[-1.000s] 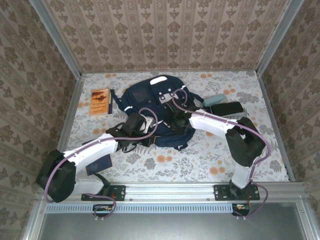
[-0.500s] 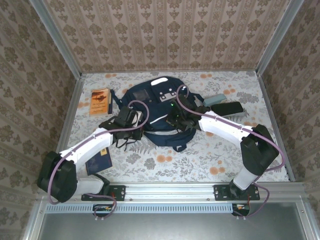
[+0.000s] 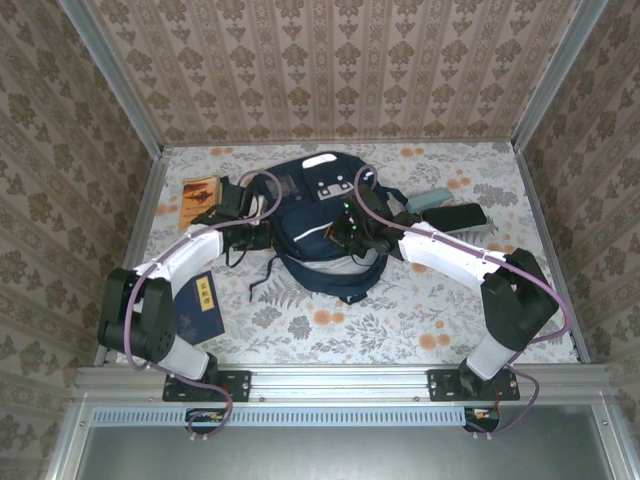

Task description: Pack books, pencil case, and school supplies into a backpack

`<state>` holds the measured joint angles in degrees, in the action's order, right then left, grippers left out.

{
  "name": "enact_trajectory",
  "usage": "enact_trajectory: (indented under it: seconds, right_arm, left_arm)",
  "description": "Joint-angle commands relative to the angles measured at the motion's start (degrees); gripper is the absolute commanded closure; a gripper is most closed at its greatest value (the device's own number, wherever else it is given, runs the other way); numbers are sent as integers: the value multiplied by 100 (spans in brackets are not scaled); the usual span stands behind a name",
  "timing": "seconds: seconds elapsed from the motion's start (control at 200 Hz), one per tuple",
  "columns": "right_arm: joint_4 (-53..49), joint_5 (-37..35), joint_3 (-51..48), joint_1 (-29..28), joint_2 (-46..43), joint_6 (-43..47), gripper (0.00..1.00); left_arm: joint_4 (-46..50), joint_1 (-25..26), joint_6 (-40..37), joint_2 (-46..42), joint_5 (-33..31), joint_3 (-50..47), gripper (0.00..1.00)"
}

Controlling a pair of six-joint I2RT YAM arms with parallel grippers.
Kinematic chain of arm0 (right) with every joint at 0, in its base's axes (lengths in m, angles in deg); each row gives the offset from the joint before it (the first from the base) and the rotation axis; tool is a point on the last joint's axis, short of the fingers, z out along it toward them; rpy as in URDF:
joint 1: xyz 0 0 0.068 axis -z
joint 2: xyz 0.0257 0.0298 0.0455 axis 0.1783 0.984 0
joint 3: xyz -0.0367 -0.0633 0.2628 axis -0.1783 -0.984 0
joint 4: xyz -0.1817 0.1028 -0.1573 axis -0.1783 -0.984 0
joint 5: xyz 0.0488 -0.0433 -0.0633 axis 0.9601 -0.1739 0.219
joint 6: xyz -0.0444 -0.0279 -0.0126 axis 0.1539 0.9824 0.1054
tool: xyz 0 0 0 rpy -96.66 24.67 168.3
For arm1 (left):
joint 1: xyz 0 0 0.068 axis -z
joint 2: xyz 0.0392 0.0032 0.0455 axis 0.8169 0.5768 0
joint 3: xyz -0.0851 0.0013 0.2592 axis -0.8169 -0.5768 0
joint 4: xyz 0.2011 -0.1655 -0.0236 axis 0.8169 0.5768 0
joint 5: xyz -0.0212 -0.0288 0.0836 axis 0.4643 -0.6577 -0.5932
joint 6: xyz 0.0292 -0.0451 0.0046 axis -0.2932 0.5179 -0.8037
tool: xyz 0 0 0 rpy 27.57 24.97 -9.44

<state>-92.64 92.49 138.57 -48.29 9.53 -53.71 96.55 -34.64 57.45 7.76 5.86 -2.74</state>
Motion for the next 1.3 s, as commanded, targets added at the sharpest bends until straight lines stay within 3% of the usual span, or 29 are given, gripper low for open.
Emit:
enact_trajectory:
  seconds: [0.0,0.16,0.255,0.33,0.445,0.7,0.92,1.075,1.105,1.295]
  right_arm:
    - [438,243,-59,-77,-41,-320,100]
    - [768,11,27,-152,355,-1080,97]
    - [1014,218,232,-162,737,-1225,92]
    - [922,374,455,-162,951,-1088,80]
    - [362,343,618,-153,903,-605,51]
    - [-114,-414,-171,-132,-301,702,1]
    - [-477,-1046,-621,-127,-1140,1516,0]
    - [-440,-901,-791,-127,-1365,1776,0]
    - [-435,-872,-811,-126,-1362,1782,0]
    - [-359,-639,-944,-127,-1381,1731,0]
  left_arm:
    - [-428,-69,-268,175,278,369,100]
    - [-454,-225,-332,491,336,633,100]
    - [-391,-346,-319,618,343,780,97]
    - [-190,-404,-249,575,183,873,77]
    - [175,-505,-11,236,12,807,51]
    - [1092,-804,570,-1167,-689,-91,20]
    - [1564,-1423,1318,-2136,-1233,-1189,8]
    - [1256,-1944,1910,-2315,-809,-1843,4]
    - [1167,-1984,1982,-2304,-733,-1934,0]
    - [693,-2004,2268,-2018,-378,-2325,0]
